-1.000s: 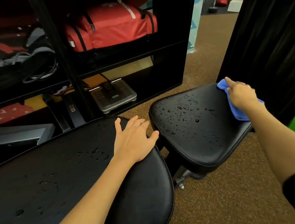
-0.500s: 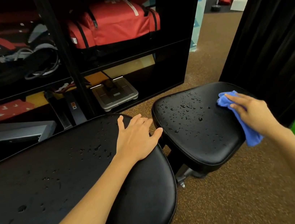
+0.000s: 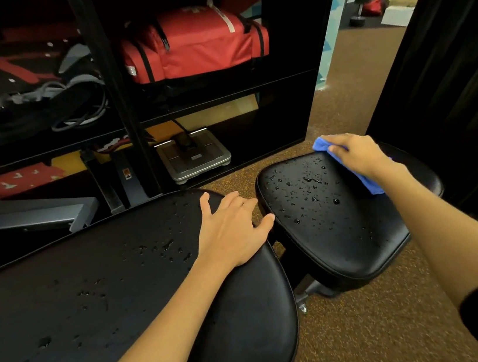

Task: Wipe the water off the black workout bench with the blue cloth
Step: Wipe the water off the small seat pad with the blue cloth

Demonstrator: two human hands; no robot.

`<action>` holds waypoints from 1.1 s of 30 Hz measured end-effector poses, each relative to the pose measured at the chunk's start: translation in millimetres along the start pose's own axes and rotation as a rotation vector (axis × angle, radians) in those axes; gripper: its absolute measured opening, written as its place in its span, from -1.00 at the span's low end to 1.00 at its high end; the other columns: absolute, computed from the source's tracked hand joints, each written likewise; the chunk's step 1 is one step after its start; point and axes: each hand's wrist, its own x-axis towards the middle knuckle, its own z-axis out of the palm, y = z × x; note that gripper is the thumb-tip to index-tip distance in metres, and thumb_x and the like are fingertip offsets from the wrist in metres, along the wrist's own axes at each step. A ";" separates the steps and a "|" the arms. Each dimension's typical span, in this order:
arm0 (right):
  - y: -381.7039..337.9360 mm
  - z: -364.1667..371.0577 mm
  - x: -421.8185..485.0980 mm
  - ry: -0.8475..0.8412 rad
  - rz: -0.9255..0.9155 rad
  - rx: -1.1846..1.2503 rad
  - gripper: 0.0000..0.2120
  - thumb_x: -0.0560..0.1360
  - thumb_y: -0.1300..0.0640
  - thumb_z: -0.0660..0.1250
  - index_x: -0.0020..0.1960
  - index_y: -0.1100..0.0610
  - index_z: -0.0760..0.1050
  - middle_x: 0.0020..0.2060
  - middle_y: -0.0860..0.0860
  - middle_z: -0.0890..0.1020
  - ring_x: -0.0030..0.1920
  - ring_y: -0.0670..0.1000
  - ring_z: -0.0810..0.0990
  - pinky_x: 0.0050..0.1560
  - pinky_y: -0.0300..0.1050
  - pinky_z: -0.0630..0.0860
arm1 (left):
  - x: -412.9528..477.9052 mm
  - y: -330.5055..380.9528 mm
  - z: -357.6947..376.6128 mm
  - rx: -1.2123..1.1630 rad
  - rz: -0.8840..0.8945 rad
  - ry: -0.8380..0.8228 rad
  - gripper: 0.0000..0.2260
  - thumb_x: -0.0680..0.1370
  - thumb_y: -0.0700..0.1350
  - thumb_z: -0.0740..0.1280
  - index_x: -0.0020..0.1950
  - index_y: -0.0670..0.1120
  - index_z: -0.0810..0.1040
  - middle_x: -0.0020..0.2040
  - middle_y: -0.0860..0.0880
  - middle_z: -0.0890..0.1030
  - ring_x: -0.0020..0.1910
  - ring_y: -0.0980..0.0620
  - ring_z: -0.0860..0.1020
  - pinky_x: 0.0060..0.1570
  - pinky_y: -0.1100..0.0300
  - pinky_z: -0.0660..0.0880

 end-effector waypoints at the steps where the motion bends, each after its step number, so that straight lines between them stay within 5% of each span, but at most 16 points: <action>1: -2.1 -0.1 -6.9 -0.015 -0.051 0.020 -0.62 0.61 0.16 0.17 0.42 0.03 0.36 0.40 0.05 0.40 0.44 0.14 0.29 0.43 0.06 0.23 | -0.5 -0.1 0.0 -0.003 0.002 -0.002 -0.45 0.56 0.30 -0.03 0.44 0.06 0.33 0.41 0.09 0.40 0.49 0.14 0.14 0.44 -0.20 -0.22; 7: 18.2 -16.6 -46.3 0.046 -0.099 0.018 -0.66 0.57 0.16 0.25 0.34 0.05 0.46 0.33 0.05 0.48 0.40 0.06 0.37 0.38 -0.11 0.24 | 0.0 -0.6 0.1 -0.027 0.009 0.004 -0.44 0.56 0.31 -0.03 0.43 0.05 0.34 0.41 0.09 0.40 0.49 0.14 0.14 0.43 -0.20 -0.23; 16: 6.4 -5.5 15.5 0.037 0.175 0.012 -0.64 0.62 0.15 0.14 0.40 0.09 0.39 0.33 0.23 0.45 0.31 0.32 0.38 0.32 0.14 0.35 | -0.4 1.1 1.2 -0.007 0.000 0.016 -0.42 0.55 0.33 -0.04 0.42 0.05 0.36 0.40 0.08 0.41 0.49 0.13 0.16 0.43 -0.21 -0.21; 23: -32.9 12.8 3.7 -0.076 -0.122 0.011 -0.65 0.61 0.15 0.17 0.38 0.00 0.41 0.38 0.03 0.43 0.33 0.19 0.43 0.31 0.09 0.33 | -1.8 -0.3 0.1 -0.014 0.003 0.013 -0.43 0.55 0.33 -0.03 0.42 0.05 0.35 0.40 0.08 0.41 0.49 0.14 0.16 0.43 -0.19 -0.22; 28: -6.4 -3.5 -39.6 0.009 -0.203 0.077 -0.67 0.57 0.19 0.25 0.32 0.03 0.48 0.32 -0.02 0.48 0.40 -0.02 0.34 0.38 -0.19 0.22 | 0.0 -0.1 -0.6 -0.023 0.007 0.023 -0.43 0.55 0.33 -0.02 0.41 0.05 0.37 0.39 0.07 0.42 0.48 0.13 0.17 0.43 -0.21 -0.21; 33: 13.7 -6.0 -16.0 0.080 0.012 0.050 -0.69 0.58 0.19 0.23 0.31 0.11 0.49 0.32 0.13 0.49 0.36 0.15 0.40 0.36 -0.06 0.28 | -0.7 -0.7 0.4 -0.023 0.002 0.017 -0.43 0.55 0.33 -0.02 0.41 0.04 0.37 0.39 0.06 0.43 0.49 0.12 0.17 0.43 -0.22 -0.21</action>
